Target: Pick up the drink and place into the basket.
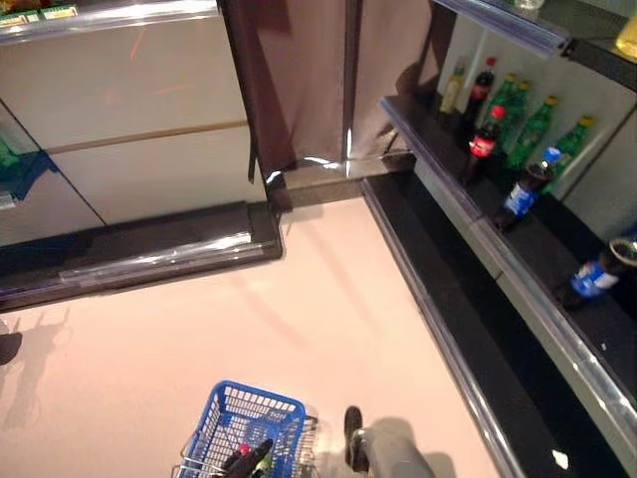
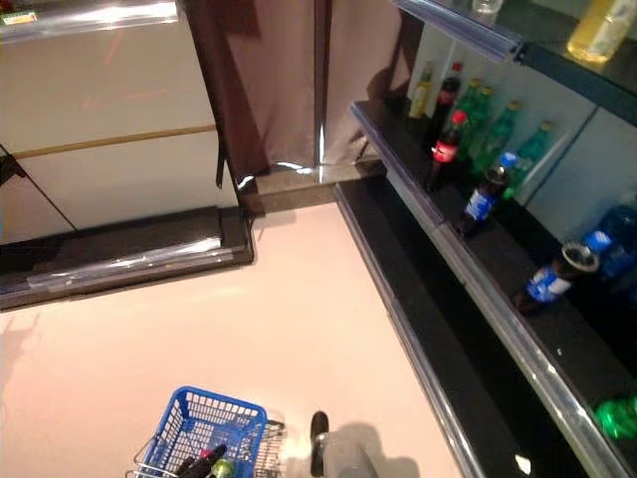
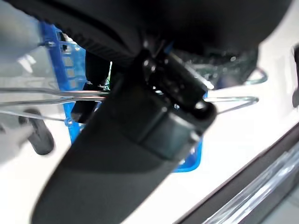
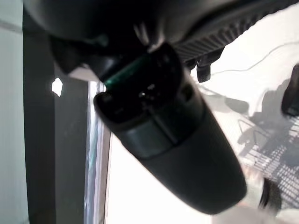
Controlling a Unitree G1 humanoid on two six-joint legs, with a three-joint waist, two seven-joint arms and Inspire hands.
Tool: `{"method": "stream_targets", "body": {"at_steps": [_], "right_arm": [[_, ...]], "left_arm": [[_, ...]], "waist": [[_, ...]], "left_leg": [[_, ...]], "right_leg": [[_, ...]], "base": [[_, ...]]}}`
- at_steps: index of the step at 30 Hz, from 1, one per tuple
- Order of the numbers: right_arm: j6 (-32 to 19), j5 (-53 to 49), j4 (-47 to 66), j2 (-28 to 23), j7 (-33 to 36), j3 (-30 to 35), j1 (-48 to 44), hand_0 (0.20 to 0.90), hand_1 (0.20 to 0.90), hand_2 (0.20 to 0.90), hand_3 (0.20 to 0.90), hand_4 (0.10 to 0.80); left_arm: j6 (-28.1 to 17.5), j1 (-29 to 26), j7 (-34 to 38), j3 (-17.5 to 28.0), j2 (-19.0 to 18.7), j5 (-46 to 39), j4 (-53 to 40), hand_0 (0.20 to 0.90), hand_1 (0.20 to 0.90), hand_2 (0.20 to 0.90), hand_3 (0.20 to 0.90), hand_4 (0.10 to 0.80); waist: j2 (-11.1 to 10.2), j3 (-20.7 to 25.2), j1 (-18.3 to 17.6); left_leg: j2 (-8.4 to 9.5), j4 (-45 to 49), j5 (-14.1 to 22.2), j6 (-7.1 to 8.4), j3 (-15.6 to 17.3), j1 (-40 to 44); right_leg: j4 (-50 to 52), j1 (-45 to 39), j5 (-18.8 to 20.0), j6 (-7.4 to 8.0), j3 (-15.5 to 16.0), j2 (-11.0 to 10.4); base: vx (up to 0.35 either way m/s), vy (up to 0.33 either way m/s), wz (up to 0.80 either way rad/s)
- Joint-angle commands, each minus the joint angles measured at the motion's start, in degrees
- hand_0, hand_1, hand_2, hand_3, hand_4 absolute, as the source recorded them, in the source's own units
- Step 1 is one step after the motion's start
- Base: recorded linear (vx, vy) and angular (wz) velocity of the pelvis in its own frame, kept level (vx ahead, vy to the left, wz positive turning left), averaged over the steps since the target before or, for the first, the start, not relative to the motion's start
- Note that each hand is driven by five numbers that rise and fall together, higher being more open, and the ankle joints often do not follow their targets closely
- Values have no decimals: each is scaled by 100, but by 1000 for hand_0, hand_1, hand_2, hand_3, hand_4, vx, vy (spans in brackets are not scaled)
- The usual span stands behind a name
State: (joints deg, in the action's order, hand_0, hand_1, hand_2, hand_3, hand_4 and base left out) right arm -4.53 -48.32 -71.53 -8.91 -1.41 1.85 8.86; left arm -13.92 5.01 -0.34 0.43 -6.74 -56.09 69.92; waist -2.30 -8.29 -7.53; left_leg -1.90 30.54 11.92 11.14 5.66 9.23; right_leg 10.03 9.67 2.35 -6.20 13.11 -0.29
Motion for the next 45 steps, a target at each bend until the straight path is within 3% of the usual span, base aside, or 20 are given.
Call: {"method": "stream_targets", "body": {"at_steps": [1, 3, 5, 7, 9, 11, 13, 15, 18, 20, 21, 22, 24, 27, 31, 35, 38, 41, 43, 45], "right_arm": [[-393, 483, 146, -476, 141, -302, 6, 900, 900, 900, 900, 800], [-431, 653, 177, -535, 31, -455, -97, 900, 900, 900, 900, 800], [-427, 742, 159, -569, -65, -573, -286, 900, 900, 900, 900, 800], [-406, 645, 95, -571, -88, -623, -385, 900, 900, 900, 900, 800], [-411, 622, 34, -545, -69, -641, -411, 900, 900, 900, 900, 800], [-379, 573, 8, -534, -212, -554, -404, 900, 900, 900, 900, 800], [-377, 625, 27, -507, -215, -526, -411, 900, 900, 900, 900, 800], [-327, 756, 70, -459, -114, -529, -449, 900, 900, 900, 900, 800], [-281, 503, 118, -448, -173, -429, -270, 900, 900, 900, 900, 800], [-280, 794, 226, -447, -283, -464, -226, 900, 900, 900, 900, 800], [-274, 1075, 383, -460, -331, -597, -221, 900, 900, 900, 900, 800], [-266, 1054, 399, -461, -330, -613, -222, 900, 900, 900, 900, 800], [-203, 945, 400, -471, -330, -622, -323, 900, 900, 900, 900, 800], [-238, 1055, 363, -460, -332, -671, -419, 900, 900, 900, 900, 800], [-325, 974, 356, -383, -233, -793, -447, 900, 900, 900, 900, 800], [-369, 1218, 401, -392, -238, -884, -425, 900, 900, 900, 900, 800], [-269, 1618, 500, -452, -229, -1148, -459, 900, 900, 900, 900, 800], [-64, 1664, 675, -537, -134, -1441, -544, 900, 900, 900, 900, 800], [-24, 1609, 689, -561, -59, -1546, -611, 900, 900, 900, 900, 800], [-31, 1554, 612, -580, -76, -1534, -685, 900, 900, 900, 900, 800]], "left_arm": [[-693, 74, -228, -326, -136, 36, -579, 300, 300, 300, 200, 100], [-693, 49, -259, -273, -184, -296, -617, 300, 300, 300, 200, 100], [-650, 12, -329, -164, -273, -261, -670, 300, 300, 300, 200, 100], [-578, 43, -344, -114, -320, -185, -687, 300, 300, 300, 200, 100], [-488, 140, -288, -10, -288, -138, -663, 300, 300, 300, 200, 100], [-563, 288, -227, 114, -140, -81, -559, 300, 300, 300, 200, 100], [-627, 334, -172, 187, -36, 24, -463, 300, 300, 300, 200, 100], [-554, 247, -28, 212, -130, 756, -450, 300, 300, 300, 200, 100], [-538, 16, -9, -245, -502, 1237, -561, 300, 300, 300, 200, 100], [-593, 58, -21, -277, -718, 1196, -666, 300, 300, 300, 200, 100], [-593, 204, -111, -68, -907, 1061, -768, 300, 300, 300, 200, 100], [-596, 221, -133, -42, -926, 1071, -775, 300, 300, 300, 200, 100], [-672, 259, -286, 31, -1071, 1030, -685, 300, 300, 300, 200, 100], [-620, 279, -302, 132, -1054, 860, -678, 300, 300, 300, 200, 100], [-582, 204, -329, 109, -874, 793, -553, 300, 300, 300, 200, 100], [-547, 139, -113, 17, -686, 757, -569, 300, 300, 300, 200, 100], [-452, 77, 90, 73, -491, 502, -622, 300, 300, 300, 200, 100], [-365, 12, 177, 102, -413, 385, -614, 300, 300, 300, 200, 100], [-285, 5, 194, 112, -385, 445, -540, 300, 300, 300, 200, 100], [-324, 25, 229, 90, -332, 505, -394, 300, 300, 300, 200, 100]], "waist": [[-179, 229, 98], [-237, 124, 315], [-307, 72, 508], [-266, 64, 610], [-200, 77, 769], [-163, 75, 924], [-145, 52, 951], [-27, 39, 838], [96, 32, 648], [159, 5, 666], [268, -29, 741], [282, -33, 754], [329, -29, 809], [307, 33, 929], [197, 133, 881], [95, 230, 856], [-157, 197, 894], [-284, 36, 1066], [-252, -37, 1168], [-226, -22, 1180]], "left_leg": [[578, 1400, -1779, -443, 513, -807], [496, 876, -1541, -696, 331, -1501], [354, -64, -1254, -917, 116, -1642], [14, -1645, -1309, -917, -147, -1505], [-269, -2947, -1727, -758, -851, -1549], [-345, -3391, -1944, -684, -1410, -1745], [-300, -3004, -1836, -722, -1440, -1898], [-277, -2623, -1635, -769, -1238, -1749], [-93, -2415, -1346, -890, -854, -1551], [-4, -2517, -1297, -932, -549, -1312], [-87, -2683, -1238, -912, -99, -999], [-100, -2712, -1233, -911, -51, -961], [-124, -2778, -1130, -904, 439, -831], [-75, -2816, -1065, -903, 731, -775], [17, -2821, -1022, -926, 731, -767], [5, -2827, -1056, -862, 715, -786], [-108, -1828, -983, -743, 663, -1088], [-99, -675, -1426, -703, 257, -1772], [-94, -1092, -1523, -725, 15, -1807], [-237, -1976, -1449, -764, 14, -1490]], "right_leg": [[-826, -709, 249, 585, 20, 30], [-756, -874, 82, 617, -458, 49], [-800, -1034, -30, 708, -1000, 38], [-833, -1147, -139, 811, -1398, 122], [-841, -1279, -267, 871, -1934, 244], [-743, -1452, -448, 903, -2422, 283], [-570, -1521, -635, 973, -2565, 172], [-113, -1383, -866, 1138, -2388, -129], [342, -1189, -843, 1264, -1977, -441], [460, -1029, -612, 1349, -1394, -625], [540, -818, -377, 1496, -778, -911], [560, -790, -360, 1510, -750, -936], [281, -785, -423, 1463, -263, -907], [35, -860, -360, 1460, 149, -979], [-433, -987, -355, 1276, -98, -673], [-808, -1140, -264, 1196, -215, -546], [-1128, -1387, -151, 1058, -324, -471], [-1054, -1474, -160, 892, -398, -359], [-1022, -1551, -201, 899, -470, -267], [-1048, -1610, -226, 946, -475, -254]], "base": [[399, 92, -59], [323, 116, -86], [435, 212, -80], [503, 287, -98], [562, 308, -78], [577, 359, -100], [400, 392, -152], [396, 507, -139], [291, 406, -77], [230, 313, -25], [149, 216, -98], [103, 184, -170], [66, 115, -157], [38, 37, -81], [31, -90, -30], [-7, -132, -1], [-3, -251, -4], [4, -217, 4], [105, -46, -12], [169, 72, -24]]}}
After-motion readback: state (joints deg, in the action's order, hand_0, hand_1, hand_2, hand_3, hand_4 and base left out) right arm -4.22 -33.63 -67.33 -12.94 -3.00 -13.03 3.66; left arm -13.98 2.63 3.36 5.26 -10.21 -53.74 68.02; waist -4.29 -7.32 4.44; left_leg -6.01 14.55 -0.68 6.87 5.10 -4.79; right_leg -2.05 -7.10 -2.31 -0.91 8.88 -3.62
